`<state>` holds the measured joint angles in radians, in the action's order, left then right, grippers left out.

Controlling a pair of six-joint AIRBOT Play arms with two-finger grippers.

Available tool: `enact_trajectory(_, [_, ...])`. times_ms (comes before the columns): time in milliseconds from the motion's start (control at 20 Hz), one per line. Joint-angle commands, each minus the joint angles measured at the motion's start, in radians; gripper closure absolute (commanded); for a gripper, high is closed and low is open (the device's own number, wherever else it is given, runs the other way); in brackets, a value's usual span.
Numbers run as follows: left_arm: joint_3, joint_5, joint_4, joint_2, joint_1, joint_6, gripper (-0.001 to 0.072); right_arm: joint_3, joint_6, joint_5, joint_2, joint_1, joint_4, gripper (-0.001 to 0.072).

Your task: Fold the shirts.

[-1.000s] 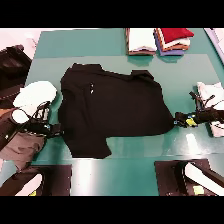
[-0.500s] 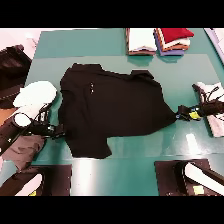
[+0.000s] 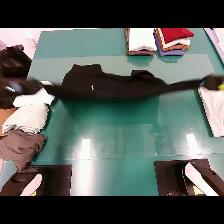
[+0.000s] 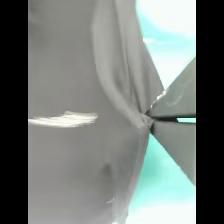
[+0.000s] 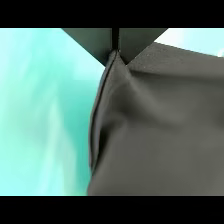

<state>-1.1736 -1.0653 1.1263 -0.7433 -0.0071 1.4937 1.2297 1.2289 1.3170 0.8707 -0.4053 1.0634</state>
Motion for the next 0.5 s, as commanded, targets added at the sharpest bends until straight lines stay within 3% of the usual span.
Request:
enact_trajectory(0, [-0.42, -0.001, 0.076, 0.065, 0.001, 0.002, 0.0685, 0.26, 0.002, -0.064, -0.12, -0.005, 0.003, 0.0696])
enact_trajectory(250, [-0.852, 0.003, 0.079, 0.065, 0.001, 0.036, 0.0686, 0.502, 0.021, -0.102, -0.186, -0.005, 0.04, 0.0696])
enact_trajectory(450, [-0.914, 0.018, 0.146, 0.058, 0.001, 0.054, 0.0687, 0.694, 0.064, -0.009, -0.113, -0.005, 0.069, 0.0697])
